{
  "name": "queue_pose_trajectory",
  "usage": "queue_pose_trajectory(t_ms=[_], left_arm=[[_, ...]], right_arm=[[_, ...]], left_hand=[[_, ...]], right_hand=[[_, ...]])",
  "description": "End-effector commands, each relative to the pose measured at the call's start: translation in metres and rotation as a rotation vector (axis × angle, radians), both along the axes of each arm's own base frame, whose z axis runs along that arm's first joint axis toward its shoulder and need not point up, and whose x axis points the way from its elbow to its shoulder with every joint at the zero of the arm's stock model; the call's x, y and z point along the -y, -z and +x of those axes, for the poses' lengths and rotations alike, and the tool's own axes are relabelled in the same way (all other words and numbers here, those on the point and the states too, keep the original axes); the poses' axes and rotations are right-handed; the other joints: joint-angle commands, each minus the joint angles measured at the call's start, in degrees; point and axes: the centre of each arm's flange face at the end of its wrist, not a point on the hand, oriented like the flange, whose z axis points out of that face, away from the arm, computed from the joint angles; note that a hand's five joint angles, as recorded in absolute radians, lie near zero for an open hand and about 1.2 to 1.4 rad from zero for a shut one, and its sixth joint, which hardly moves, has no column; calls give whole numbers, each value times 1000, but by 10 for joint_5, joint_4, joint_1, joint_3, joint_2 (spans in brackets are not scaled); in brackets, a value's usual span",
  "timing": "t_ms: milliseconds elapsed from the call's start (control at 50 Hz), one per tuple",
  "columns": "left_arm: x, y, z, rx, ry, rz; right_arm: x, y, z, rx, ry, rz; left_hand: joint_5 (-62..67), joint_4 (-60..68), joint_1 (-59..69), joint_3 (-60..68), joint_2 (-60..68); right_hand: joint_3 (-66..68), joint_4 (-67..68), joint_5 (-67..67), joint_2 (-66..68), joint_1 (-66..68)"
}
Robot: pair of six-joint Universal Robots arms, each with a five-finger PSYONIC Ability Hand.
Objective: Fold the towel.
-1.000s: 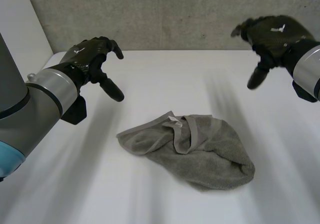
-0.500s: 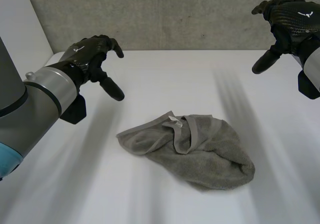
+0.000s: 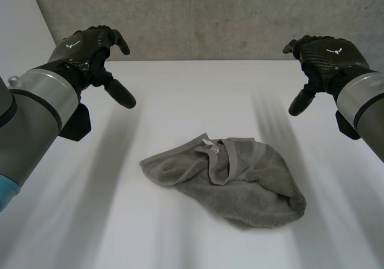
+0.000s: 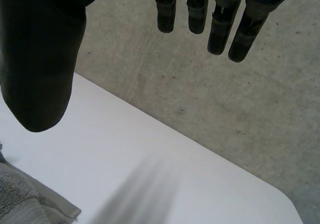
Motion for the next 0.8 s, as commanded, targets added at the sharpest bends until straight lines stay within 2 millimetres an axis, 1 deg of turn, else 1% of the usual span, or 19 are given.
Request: queue_pose_trajectory(t_ms=[20,200,300,320,340,360,380,400,420,460,480,500,520,540,560,580,680,720,800], left_arm=[[1,3,-1,6,4,9],[2,9,-3,12,11,21],[7,29,-10,39,28,71],[10,39,-13,57,38,97],[13,51,-16,82,51,122],[13,51,-16,83,51,123],[14,63,-20,120,72,144],[15,77,-26,169,103,165],[15,78,-26,170,104,165],[12,101,-35,257,172,193],[12,101,-35,258,173,193],[10,111,-39,293,205,207],[10,112,-39,293,205,207],[9,120,-42,320,230,218],[7,129,-44,340,249,232],[7,129,-44,340,249,233],[1,158,-52,371,285,296],[0,165,-54,378,289,311],[-3,178,-57,392,303,331]], right_arm=[[-2,-2,1,-1,-3,-11],[-3,-5,3,-15,-24,-25],[-12,2,10,-162,-100,-47],[-22,8,17,-244,-159,-58],[-22,8,17,-245,-160,-59],[-31,14,24,-328,-216,-69],[-42,22,30,-404,-271,-78],[-42,22,30,-404,-271,-78],[-51,29,34,-472,-313,-90],[-60,37,38,-528,-356,-102],[-64,45,40,-569,-387,-103],[-64,45,40,-570,-387,-103],[-67,55,43,-598,-411,-97],[-66,63,45,-610,-422,-92],[-66,63,45,-610,-423,-92],[-67,70,48,-612,-433,-91],[-70,87,59,-612,-479,-108],[-69,94,62,-611,-491,-103],[-67,122,69,-619,-529,-75]], left_hand=[[-23,-40,-40,-40,-32],[-20,-36,-36,-36,-29],[-18,-35,-35,-35,-27],[-18,-35,-35,-35,-27],[-18,-35,-35,-35,-27],[-18,-35,-35,-35,-27],[-16,-33,-33,-33,-26],[-16,-33,-33,-33,-26],[-16,-33,-33,-33,-26],[-16,-33,-33,-33,-26],[-16,-33,-33,-33,-26],[-15,-31,-31,-31,-24],[-15,-31,-31,-31,-24],[-13,-30,-29,-30,-22],[-13,-30,-29,-30,-22],[-13,-30,-29,-30,-22],[-11,-28,-28,-28,-21],[-11,-28,-28,-28,-21],[-11,-28,-28,-28,-21]], right_hand=[[-41,-48,-33,-43,-33],[-41,-48,-33,-43,-33],[-41,-48,-33,-43,-33],[-41,-48,-33,-43,-33],[-41,-48,-33,-43,-33],[-41,-48,-33,-43,-33],[-41,-48,-33,-43,-33],[-41,-48,-33,-43,-33],[-41,-48,-33,-43,-33],[-41,-48,-33,-43,-33],[-41,-48,-33,-43,-33],[-41,-48,-33,-43,-33],[-41,-48,-33,-43,-33],[-41,-48,-33,-43,-33],[-41,-48,-33,-43,-33],[-41,-48,-33,-43,-33],[40,34,49,38,48],[62,56,71,60,70],[85,79,94,84,94]])
